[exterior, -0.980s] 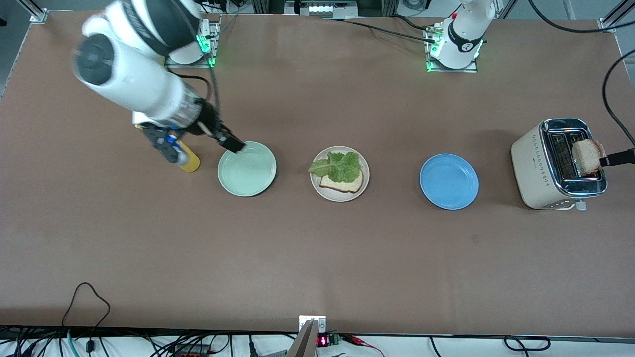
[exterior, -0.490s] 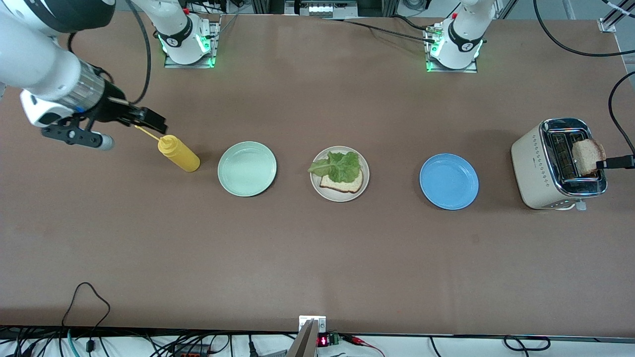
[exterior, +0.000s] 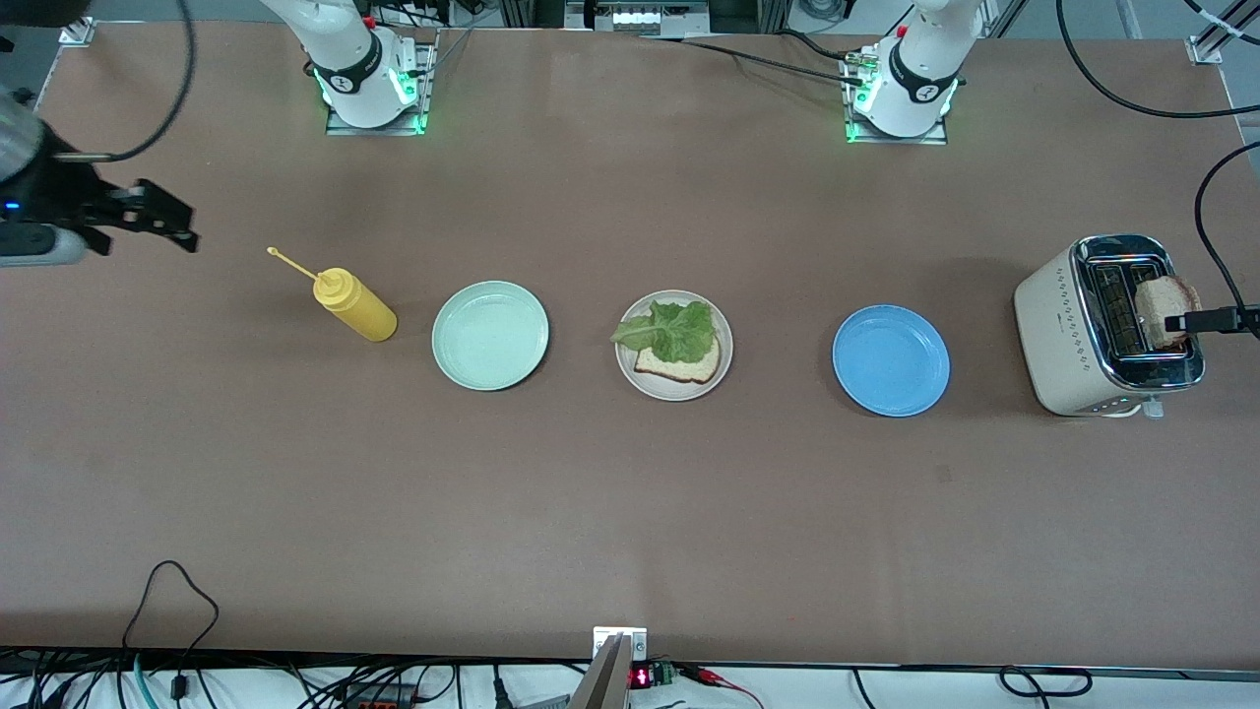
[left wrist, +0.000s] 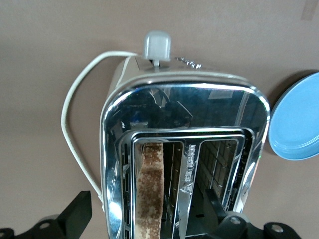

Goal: Make sandwich in beige plate with both arms
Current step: 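Grasp the toast in the toaster with the left gripper and lift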

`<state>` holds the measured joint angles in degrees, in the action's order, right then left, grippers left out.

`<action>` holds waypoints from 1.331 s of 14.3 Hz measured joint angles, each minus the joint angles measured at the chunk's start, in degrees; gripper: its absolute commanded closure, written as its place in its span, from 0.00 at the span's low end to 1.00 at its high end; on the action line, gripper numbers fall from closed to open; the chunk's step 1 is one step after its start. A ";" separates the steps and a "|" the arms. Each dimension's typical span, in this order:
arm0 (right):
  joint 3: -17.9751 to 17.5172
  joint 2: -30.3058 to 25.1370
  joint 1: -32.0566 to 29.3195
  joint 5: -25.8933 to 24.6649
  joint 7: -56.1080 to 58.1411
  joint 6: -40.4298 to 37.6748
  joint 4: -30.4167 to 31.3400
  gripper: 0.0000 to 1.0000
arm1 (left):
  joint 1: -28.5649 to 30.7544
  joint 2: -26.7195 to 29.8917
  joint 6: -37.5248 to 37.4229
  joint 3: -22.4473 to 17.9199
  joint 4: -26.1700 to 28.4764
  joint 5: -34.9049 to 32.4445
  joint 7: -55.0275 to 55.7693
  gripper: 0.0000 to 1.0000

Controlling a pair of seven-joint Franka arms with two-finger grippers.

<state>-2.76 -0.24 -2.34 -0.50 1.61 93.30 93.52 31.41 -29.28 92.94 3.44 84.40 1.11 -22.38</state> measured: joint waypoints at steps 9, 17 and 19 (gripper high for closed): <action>0.59 4.85 -0.88 -0.43 0.08 0.06 -0.04 0.00 | 0.71 0.13 -2.44 0.37 1.39 0.05 -0.93 0.99; -0.57 4.26 1.08 -1.50 0.07 -0.02 -0.71 0.00 | 1.56 1.72 -11.69 0.77 -6.88 1.11 -9.86 0.99; -0.57 4.20 1.10 -1.59 0.07 -0.07 -0.71 0.00 | 1.43 2.71 -18.99 1.61 -11.61 3.76 -9.90 0.99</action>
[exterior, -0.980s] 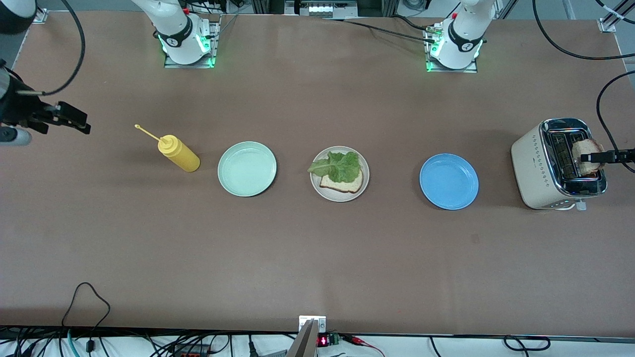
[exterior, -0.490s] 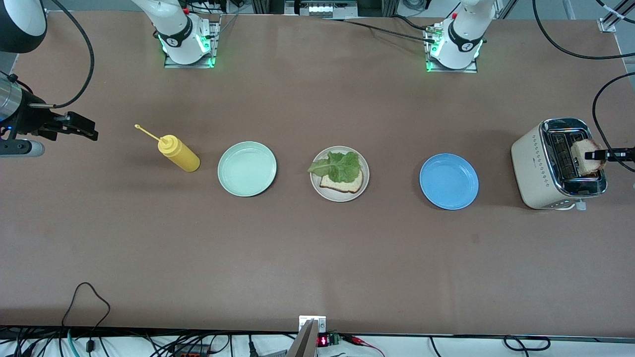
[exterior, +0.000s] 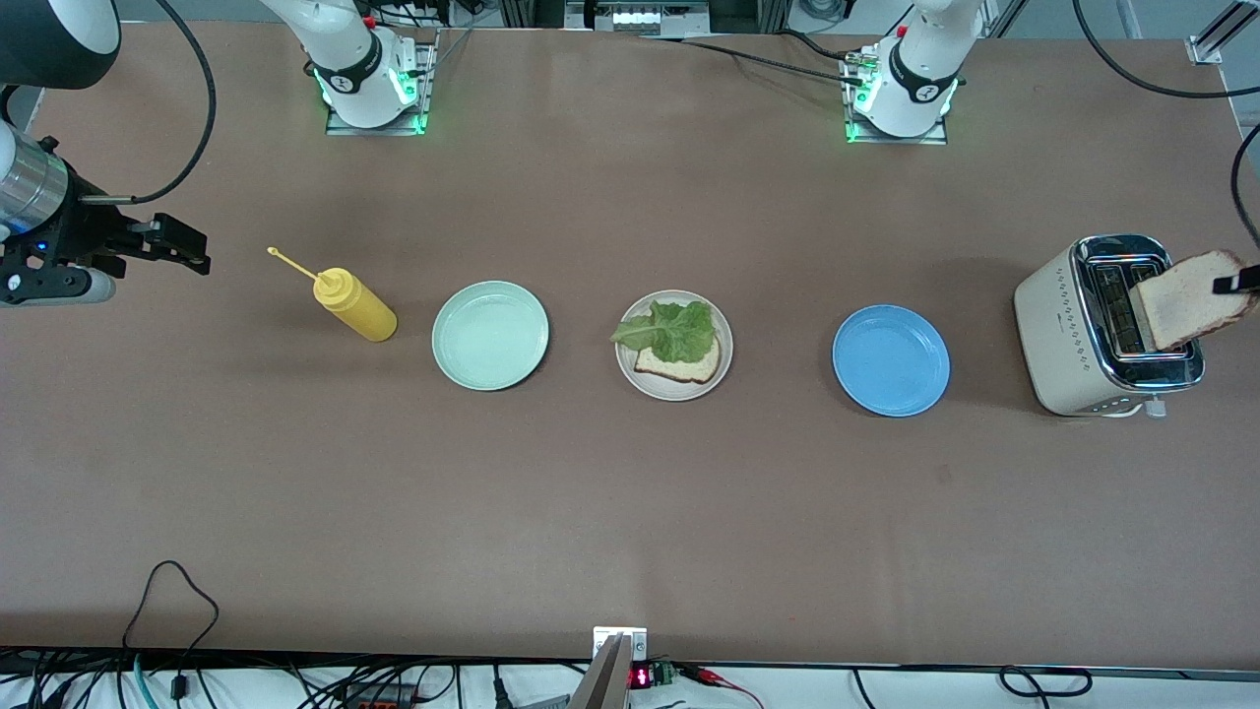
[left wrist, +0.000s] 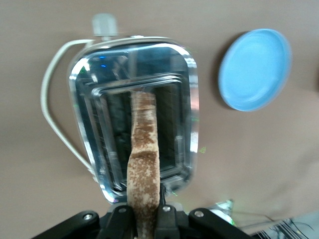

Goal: Make sandwich in beige plate with both arms
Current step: 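Grasp the toast in the toaster with the left gripper and lift, then carry the toast with the left gripper over the beige plate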

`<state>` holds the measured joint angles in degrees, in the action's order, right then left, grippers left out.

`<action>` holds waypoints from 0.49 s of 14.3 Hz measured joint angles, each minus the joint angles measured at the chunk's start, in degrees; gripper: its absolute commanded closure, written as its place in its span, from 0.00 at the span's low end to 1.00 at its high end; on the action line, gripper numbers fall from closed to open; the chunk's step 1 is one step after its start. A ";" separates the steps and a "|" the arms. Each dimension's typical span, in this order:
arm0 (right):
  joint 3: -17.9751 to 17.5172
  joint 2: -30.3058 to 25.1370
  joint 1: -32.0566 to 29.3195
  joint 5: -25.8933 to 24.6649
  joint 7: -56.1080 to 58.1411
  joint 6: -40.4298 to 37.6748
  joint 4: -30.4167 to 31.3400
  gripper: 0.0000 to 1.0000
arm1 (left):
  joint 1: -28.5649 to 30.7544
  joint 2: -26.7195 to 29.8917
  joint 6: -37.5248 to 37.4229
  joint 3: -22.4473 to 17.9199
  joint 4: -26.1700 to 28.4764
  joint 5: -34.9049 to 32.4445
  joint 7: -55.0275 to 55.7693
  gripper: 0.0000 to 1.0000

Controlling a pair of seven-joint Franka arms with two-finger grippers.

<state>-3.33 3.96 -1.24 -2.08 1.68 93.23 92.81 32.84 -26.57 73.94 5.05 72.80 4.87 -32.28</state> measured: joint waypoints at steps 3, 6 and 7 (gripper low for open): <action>0.02 0.00 -0.02 -0.04 0.00 -0.05 0.00 0.00 | -1.15 2.28 -11.81 4.74 -6.80 1.07 0.07 0.99; 0.07 -0.01 -0.03 -0.05 0.00 -0.07 0.00 0.00 | -5.29 5.68 -15.17 11.84 -8.33 2.25 3.63 0.99; 0.07 -0.03 -0.03 -0.05 0.00 -0.08 0.00 0.00 | -6.85 5.90 -15.21 14.76 -7.94 4.05 6.27 0.99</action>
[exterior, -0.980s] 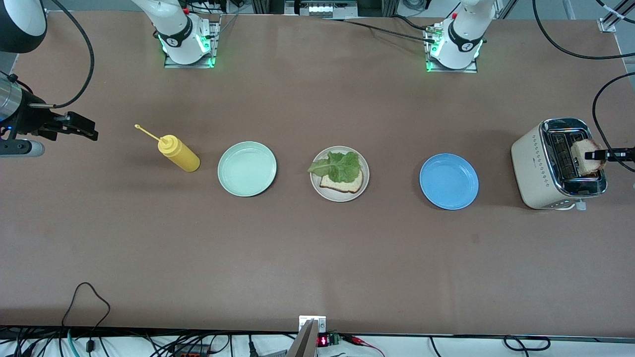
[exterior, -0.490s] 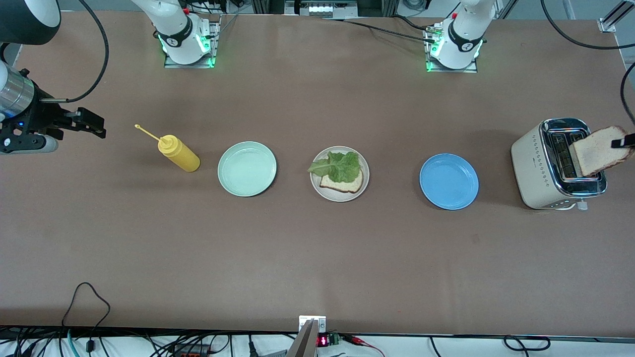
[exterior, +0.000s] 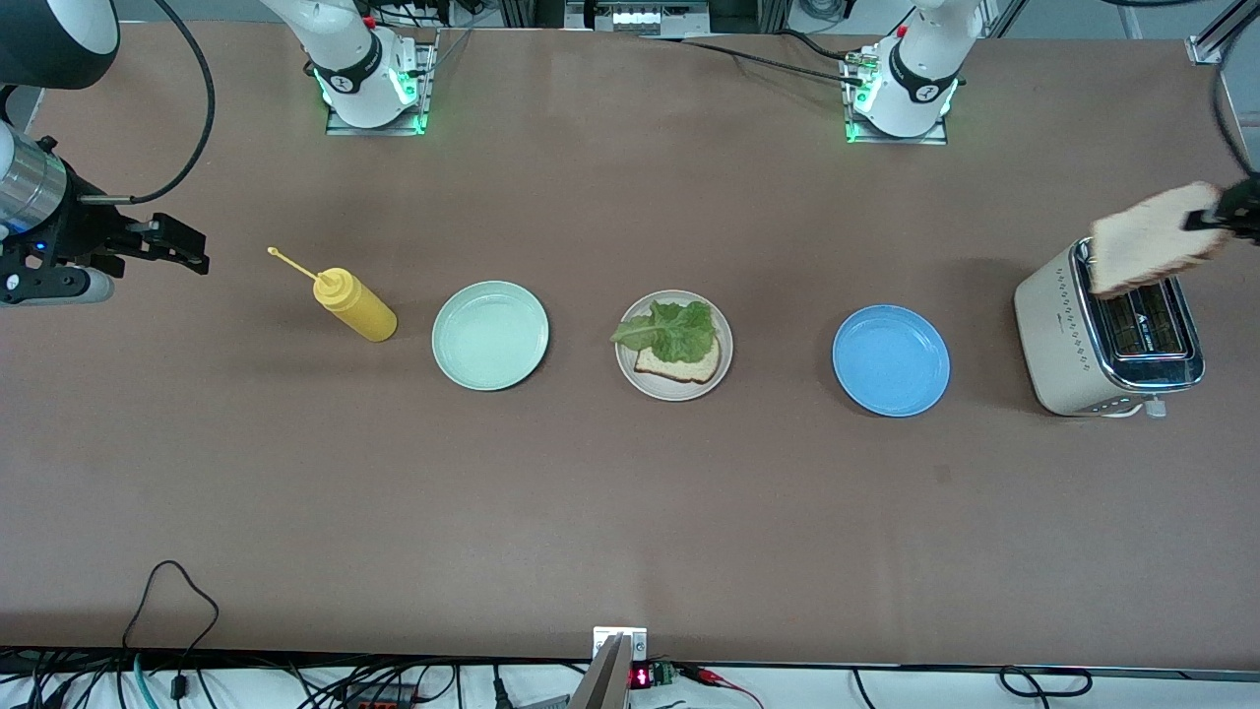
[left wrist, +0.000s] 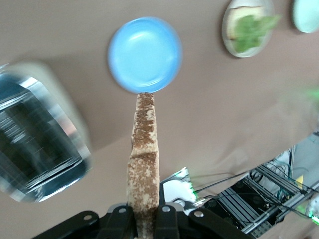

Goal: Make sandwich in beige plate with both arms
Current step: 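Carry the toast with the left gripper over the beige plate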

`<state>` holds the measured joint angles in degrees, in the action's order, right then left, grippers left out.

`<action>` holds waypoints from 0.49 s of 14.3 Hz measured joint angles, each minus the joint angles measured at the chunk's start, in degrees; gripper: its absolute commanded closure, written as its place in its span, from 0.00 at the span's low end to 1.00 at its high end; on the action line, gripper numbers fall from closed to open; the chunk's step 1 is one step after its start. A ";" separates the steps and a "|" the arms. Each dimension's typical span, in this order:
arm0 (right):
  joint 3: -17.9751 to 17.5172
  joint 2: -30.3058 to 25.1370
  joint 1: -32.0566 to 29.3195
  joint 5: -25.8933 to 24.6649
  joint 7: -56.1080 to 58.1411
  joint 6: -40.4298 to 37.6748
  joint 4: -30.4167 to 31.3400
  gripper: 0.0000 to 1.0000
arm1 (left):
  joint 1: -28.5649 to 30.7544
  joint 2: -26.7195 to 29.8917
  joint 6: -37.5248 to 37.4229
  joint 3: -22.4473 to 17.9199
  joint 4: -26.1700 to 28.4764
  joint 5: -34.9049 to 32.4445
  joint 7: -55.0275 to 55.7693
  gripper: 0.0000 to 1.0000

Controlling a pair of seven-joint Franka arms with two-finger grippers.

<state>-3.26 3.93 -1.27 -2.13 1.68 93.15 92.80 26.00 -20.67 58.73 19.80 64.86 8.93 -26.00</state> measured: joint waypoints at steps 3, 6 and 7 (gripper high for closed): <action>0.04 -0.02 -0.01 0.00 0.00 -0.06 0.01 0.00 | -4.69 -1.96 6.04 4.42 6.22 12.48 10.79 0.99; 0.09 -0.03 -0.06 0.00 0.00 -0.07 0.00 0.00 | -9.24 -5.58 17.29 4.85 13.20 21.04 15.03 0.99; 0.10 -0.03 -0.06 -0.01 0.00 -0.07 0.00 0.00 | -10.92 -6.23 21.12 4.94 15.66 23.21 15.84 0.99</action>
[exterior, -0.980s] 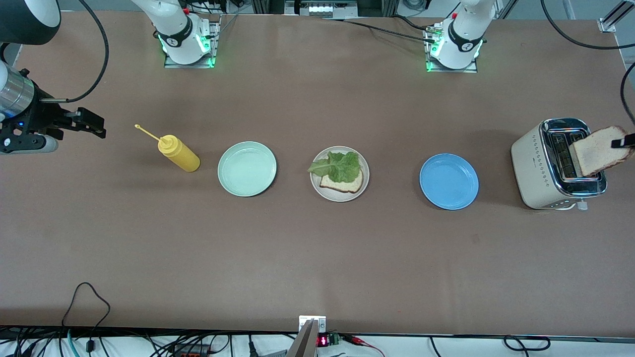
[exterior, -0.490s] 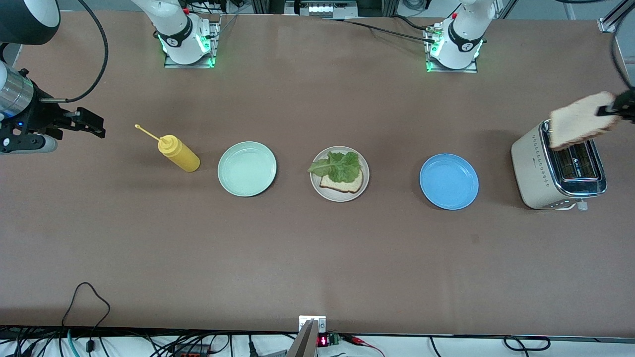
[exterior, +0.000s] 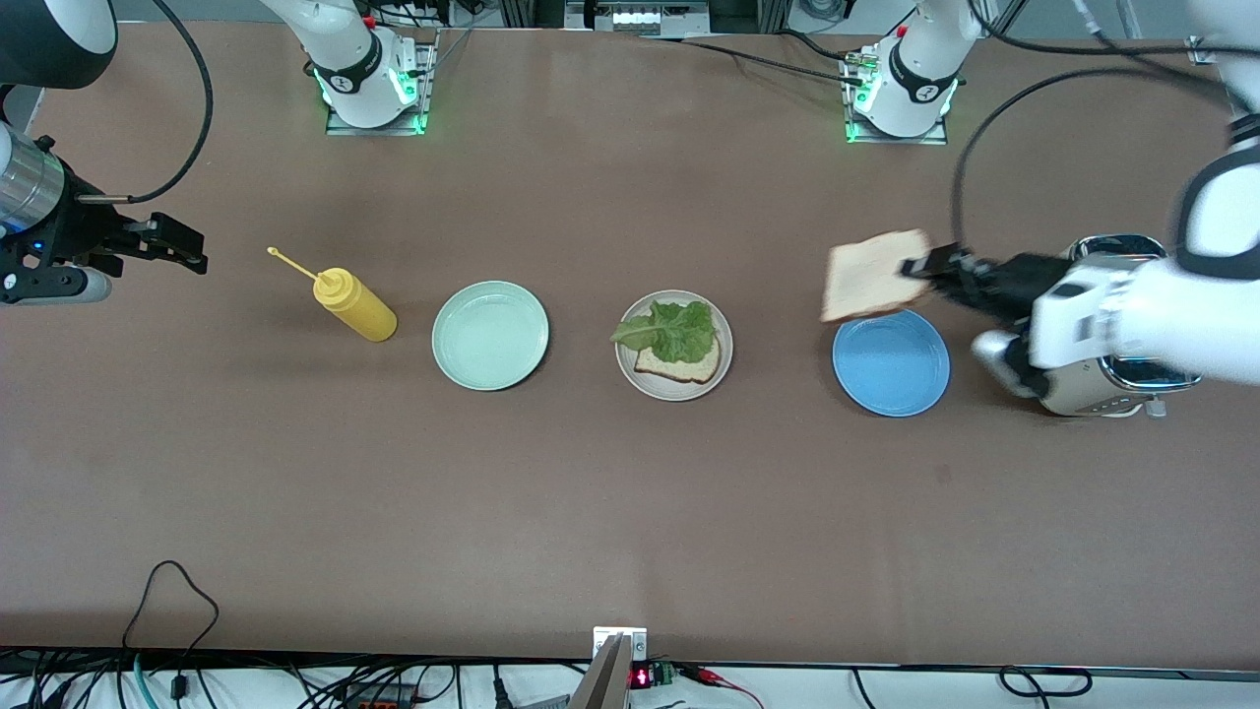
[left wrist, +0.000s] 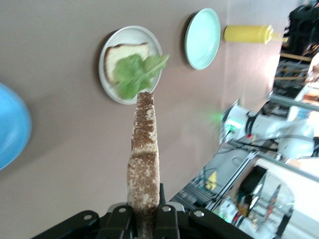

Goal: Make sandwich in beige plate with both arms
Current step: 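Carry the toast with the left gripper over the beige plate, then lower the toast onto the lettuce and bread with the left gripper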

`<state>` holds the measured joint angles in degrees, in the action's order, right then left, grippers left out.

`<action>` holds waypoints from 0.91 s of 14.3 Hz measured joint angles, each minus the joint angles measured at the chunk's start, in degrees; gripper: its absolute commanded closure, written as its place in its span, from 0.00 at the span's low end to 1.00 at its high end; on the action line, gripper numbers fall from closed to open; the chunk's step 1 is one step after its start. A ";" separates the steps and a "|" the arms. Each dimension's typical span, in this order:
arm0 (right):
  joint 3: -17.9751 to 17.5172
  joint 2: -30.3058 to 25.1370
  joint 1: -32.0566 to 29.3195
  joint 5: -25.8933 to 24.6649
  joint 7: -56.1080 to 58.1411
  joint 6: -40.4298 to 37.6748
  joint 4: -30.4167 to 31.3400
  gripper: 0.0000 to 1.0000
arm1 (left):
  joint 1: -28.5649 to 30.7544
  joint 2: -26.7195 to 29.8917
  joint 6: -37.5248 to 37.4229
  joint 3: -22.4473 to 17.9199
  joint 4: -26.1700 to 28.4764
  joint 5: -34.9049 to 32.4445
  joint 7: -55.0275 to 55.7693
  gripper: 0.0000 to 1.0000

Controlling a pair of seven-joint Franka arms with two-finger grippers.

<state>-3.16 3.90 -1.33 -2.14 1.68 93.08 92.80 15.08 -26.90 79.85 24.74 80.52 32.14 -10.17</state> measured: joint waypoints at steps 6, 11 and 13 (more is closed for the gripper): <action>0.00 0.00 0.01 -0.01 0.00 -0.04 0.00 0.00 | -9.58 -1.38 28.09 0.54 19.59 18.14 -0.65 1.00; 0.00 0.00 0.00 -0.02 0.00 -0.05 0.00 0.00 | -13.99 -2.08 47.73 0.89 31.65 36.40 -16.10 1.00; 0.00 0.00 0.00 -0.02 0.00 -0.05 0.00 0.00 | -12.97 -2.28 50.93 0.63 33.84 38.70 -19.57 1.00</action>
<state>-3.15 3.90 -1.33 -2.16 1.68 93.03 92.80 2.11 -29.17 130.78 25.37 114.36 70.84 -29.74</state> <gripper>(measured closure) 0.000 0.899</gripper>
